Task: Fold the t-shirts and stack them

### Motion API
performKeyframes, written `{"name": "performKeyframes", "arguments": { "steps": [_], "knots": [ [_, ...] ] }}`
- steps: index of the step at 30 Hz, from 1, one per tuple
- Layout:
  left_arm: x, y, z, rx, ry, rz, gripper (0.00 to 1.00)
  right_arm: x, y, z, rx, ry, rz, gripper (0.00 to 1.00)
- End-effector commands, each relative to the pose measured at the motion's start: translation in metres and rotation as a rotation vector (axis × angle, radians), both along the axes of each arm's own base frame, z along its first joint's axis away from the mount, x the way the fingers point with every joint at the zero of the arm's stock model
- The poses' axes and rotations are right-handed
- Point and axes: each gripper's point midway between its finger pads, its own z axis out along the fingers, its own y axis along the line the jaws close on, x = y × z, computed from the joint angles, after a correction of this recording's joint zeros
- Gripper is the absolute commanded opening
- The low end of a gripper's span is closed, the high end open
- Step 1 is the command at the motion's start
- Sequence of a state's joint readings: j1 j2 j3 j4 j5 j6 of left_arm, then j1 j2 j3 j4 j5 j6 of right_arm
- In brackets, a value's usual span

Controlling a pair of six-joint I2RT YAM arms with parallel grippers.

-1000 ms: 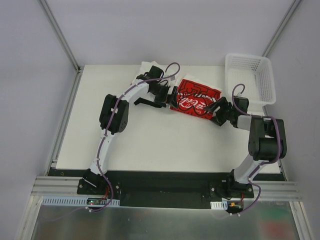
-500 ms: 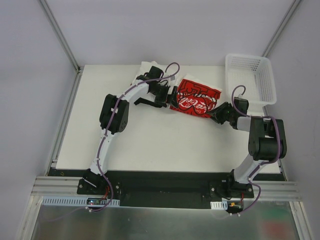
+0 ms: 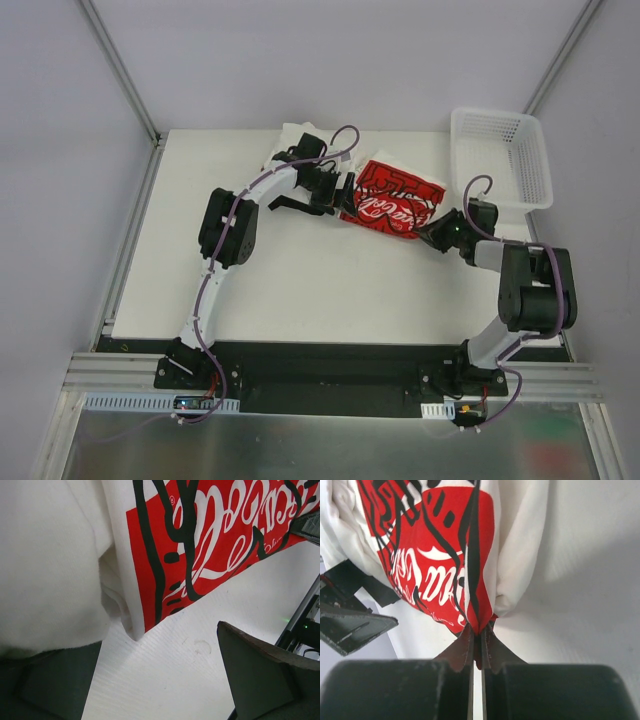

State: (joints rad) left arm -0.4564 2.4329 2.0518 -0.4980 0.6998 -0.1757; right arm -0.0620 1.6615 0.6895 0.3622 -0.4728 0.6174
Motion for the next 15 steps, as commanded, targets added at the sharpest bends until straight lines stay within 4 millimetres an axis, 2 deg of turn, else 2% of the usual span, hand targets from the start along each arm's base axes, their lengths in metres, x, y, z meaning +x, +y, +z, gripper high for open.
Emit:
{"name": "performKeyframes", "arguments": {
  "steps": [1,3,8,9,10,12,13,15],
  "knots": [
    [0.001,0.009,0.000,0.021,-0.022,0.013,0.97,-0.013,0.012,0.027,-0.009,-0.062,0.033,0.01],
    [0.000,0.010,0.001,0.027,-0.027,0.013,0.97,-0.023,0.014,0.033,-0.026,-0.068,0.040,0.01],
    [-0.006,0.010,0.000,0.033,-0.023,0.003,0.96,-0.061,0.018,0.028,-0.050,-0.025,0.071,0.00],
    [-0.008,0.011,0.001,0.039,-0.028,0.004,0.96,-0.067,0.017,0.032,-0.056,-0.037,0.070,0.00],
    [-0.009,0.011,0.000,0.044,-0.028,0.004,0.96,-0.082,0.017,0.021,-0.056,0.006,0.072,0.01],
    [-0.013,0.011,0.002,0.046,-0.029,0.001,0.96,-0.093,0.017,0.027,-0.066,-0.014,0.082,0.00],
    [-0.014,0.013,0.002,0.050,-0.029,0.003,0.96,-0.107,0.021,0.020,-0.072,0.020,0.101,0.01],
    [-0.018,0.014,0.004,0.052,-0.028,0.002,0.96,-0.115,0.018,0.025,-0.101,-0.005,0.099,0.00]
  ]
}}
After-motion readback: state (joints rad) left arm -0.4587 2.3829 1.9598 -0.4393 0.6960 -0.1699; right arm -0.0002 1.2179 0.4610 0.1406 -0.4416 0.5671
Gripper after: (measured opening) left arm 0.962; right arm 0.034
